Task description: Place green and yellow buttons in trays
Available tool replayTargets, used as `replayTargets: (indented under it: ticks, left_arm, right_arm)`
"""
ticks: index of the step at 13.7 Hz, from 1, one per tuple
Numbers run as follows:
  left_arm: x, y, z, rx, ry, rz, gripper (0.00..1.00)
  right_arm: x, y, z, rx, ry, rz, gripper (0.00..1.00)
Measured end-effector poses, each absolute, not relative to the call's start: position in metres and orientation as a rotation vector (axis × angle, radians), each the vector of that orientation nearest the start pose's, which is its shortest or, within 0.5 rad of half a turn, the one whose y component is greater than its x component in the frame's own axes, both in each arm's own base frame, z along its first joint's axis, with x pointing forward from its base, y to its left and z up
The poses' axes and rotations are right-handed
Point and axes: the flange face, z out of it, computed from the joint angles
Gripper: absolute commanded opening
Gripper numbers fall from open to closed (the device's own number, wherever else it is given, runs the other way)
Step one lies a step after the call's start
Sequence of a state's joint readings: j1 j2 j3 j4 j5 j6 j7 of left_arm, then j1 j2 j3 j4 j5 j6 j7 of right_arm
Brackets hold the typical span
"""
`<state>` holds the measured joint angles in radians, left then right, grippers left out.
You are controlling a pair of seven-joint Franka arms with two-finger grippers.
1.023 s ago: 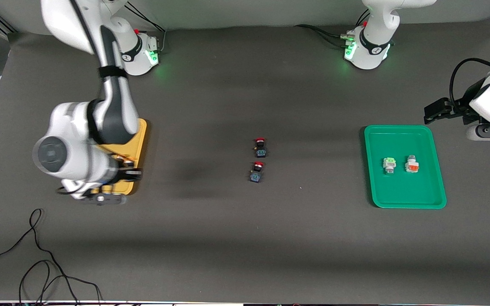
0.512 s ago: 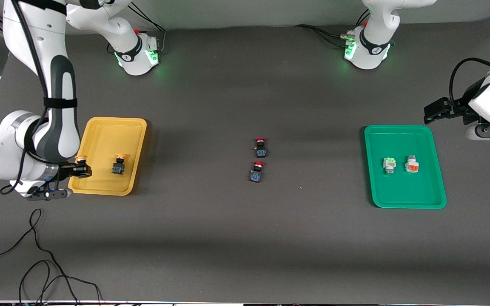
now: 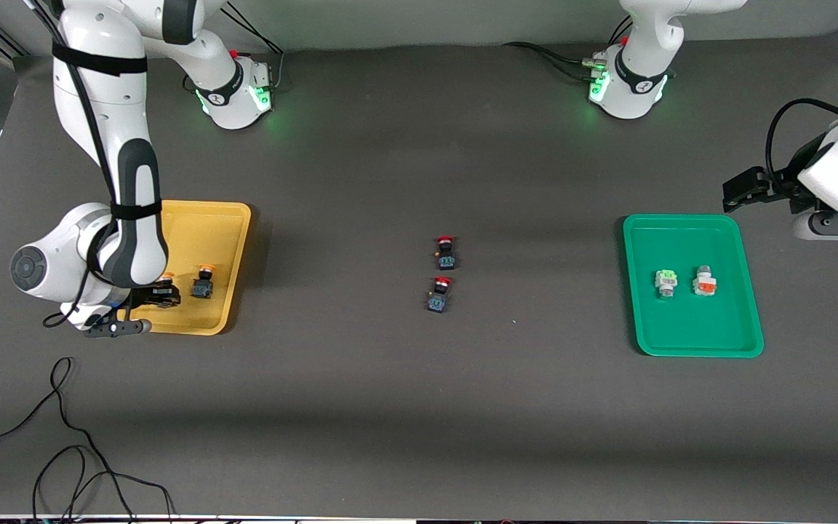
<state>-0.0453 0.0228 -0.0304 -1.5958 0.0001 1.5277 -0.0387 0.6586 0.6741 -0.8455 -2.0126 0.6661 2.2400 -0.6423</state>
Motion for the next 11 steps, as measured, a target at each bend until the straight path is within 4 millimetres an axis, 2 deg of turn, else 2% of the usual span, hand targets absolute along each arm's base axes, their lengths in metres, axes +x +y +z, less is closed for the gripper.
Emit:
replayTargets:
  ticks: [3, 4, 5, 7, 11]
  left_arm:
    - [0.554, -0.042, 0.600, -3.134, 0.058, 0.129, 1.00]
    - [0.554, -0.042, 0.601, -3.134, 0.058, 0.129, 1.00]
    - [0.554, -0.042, 0.600, -3.134, 0.058, 0.129, 1.00]
    - [0.554, -0.041, 0.600, -3.134, 0.056, 0.130, 1.00]
    - [0.554, -0.041, 0.600, -3.134, 0.054, 0.130, 1.00]
  right_arm:
    - [0.582, -0.079, 0.212, -3.089, -0.110, 0.158, 1.00]
    - [0.585, -0.077, 0.224, -3.079, -0.116, 0.143, 1.00]
    - [0.590, -0.076, 0.243, -3.069, -0.135, 0.130, 1.00]
    - [0.600, -0.075, 0.301, -3.043, -0.188, 0.138, 1.00]
    - [0.611, -0.081, 0.455, -2.961, -0.178, 0.194, 1.00]
